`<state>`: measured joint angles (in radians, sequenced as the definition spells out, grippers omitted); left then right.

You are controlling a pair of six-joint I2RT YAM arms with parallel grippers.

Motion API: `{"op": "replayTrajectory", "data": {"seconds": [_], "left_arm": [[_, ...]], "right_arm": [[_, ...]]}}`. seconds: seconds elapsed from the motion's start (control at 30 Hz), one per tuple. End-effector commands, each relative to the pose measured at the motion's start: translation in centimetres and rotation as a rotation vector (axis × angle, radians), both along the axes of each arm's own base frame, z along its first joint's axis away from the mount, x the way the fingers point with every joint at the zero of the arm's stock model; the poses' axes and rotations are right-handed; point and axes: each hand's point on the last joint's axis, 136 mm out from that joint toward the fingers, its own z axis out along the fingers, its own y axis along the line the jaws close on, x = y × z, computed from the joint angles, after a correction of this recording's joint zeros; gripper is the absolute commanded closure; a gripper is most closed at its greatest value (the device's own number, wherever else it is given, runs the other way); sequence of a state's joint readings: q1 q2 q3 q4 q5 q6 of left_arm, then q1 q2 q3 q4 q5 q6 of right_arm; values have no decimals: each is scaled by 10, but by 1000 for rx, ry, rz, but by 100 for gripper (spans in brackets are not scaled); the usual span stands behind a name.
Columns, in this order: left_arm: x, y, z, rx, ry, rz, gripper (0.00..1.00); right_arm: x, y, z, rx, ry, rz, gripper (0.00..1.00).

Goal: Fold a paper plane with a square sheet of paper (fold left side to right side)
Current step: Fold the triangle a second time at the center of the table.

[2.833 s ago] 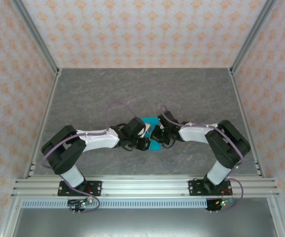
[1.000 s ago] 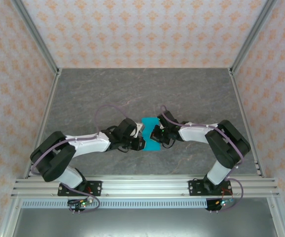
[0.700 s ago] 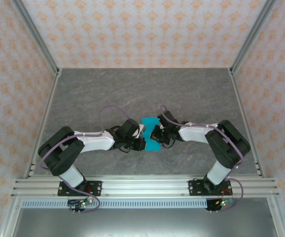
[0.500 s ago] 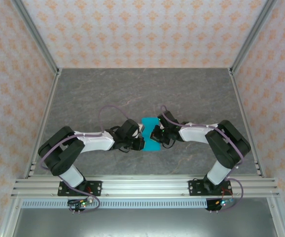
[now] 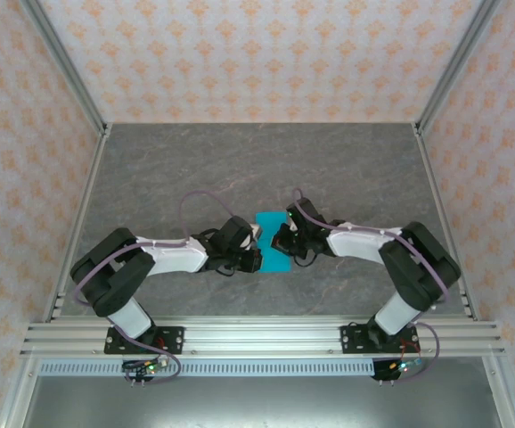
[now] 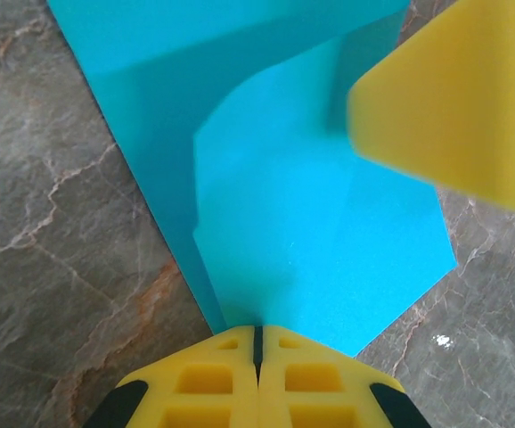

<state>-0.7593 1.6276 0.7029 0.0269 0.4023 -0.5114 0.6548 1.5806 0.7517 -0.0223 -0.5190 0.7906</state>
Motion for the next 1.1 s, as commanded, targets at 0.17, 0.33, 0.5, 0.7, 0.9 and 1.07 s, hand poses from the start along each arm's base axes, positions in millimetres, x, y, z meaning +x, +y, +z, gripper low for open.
{"op": "replayTrajectory", "data": {"seconds": [0.17,0.33,0.5,0.7,0.9,1.07], "left_arm": [[-13,29,-31,251,15,10,97],[-16,30,-35,286,14,14,98],[-17,29,-37,312,12,5,98],[-17,33,-41,343,17,10,98],[-19,41,-47,397,29,18,100],[-21,47,-52,436,38,17,100]], "right_arm": [[-19,3,4,6,-27,-1,100],[-18,6,-6,16,-14,-30,100],[-15,11,-10,27,-4,-31,100],[-11,15,-13,26,-4,-26,100],[-9,13,-26,-31,1,-5,100],[-8,-3,-32,-141,-10,-1,100]]}}
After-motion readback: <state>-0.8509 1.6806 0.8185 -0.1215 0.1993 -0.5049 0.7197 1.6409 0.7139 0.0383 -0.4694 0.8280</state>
